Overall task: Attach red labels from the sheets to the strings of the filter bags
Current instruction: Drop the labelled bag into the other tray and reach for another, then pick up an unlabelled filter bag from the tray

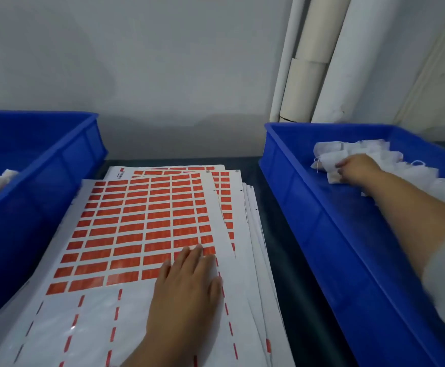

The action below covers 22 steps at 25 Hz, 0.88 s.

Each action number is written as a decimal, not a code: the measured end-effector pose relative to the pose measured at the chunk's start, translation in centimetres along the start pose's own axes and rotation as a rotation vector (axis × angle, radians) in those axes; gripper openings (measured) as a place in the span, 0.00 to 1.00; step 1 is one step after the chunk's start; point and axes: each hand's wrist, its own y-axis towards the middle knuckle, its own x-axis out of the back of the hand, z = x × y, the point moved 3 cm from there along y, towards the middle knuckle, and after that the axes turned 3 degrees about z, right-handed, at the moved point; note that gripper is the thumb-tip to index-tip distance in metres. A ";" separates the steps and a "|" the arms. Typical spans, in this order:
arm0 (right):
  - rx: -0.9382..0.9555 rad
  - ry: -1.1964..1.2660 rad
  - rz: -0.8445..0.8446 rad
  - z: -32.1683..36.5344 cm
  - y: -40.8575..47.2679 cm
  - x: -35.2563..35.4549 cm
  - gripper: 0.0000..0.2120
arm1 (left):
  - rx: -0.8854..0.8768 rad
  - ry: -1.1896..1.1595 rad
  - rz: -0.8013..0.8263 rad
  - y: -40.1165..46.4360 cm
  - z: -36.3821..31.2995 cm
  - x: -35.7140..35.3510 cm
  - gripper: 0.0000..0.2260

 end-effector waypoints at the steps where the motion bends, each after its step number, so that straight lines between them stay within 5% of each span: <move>1: 0.011 -0.025 -0.022 -0.9 1.5 -1.0 0.19 | 0.012 0.014 0.029 0.2 0.0 0.0 0.30; 14: -0.088 0.194 -0.408 -3.1 7.0 -3.9 0.24 | 0.031 0.111 0.124 1.5 0.0 -0.9 0.29; 19: 0.169 0.326 -0.575 1.6 1.3 1.6 0.15 | 0.035 0.052 0.057 0.8 0.0 -0.5 0.28; 22: 0.387 0.374 -0.497 6.3 -4.9 3.5 0.21 | 0.009 -0.001 0.045 0.4 0.1 -0.6 0.26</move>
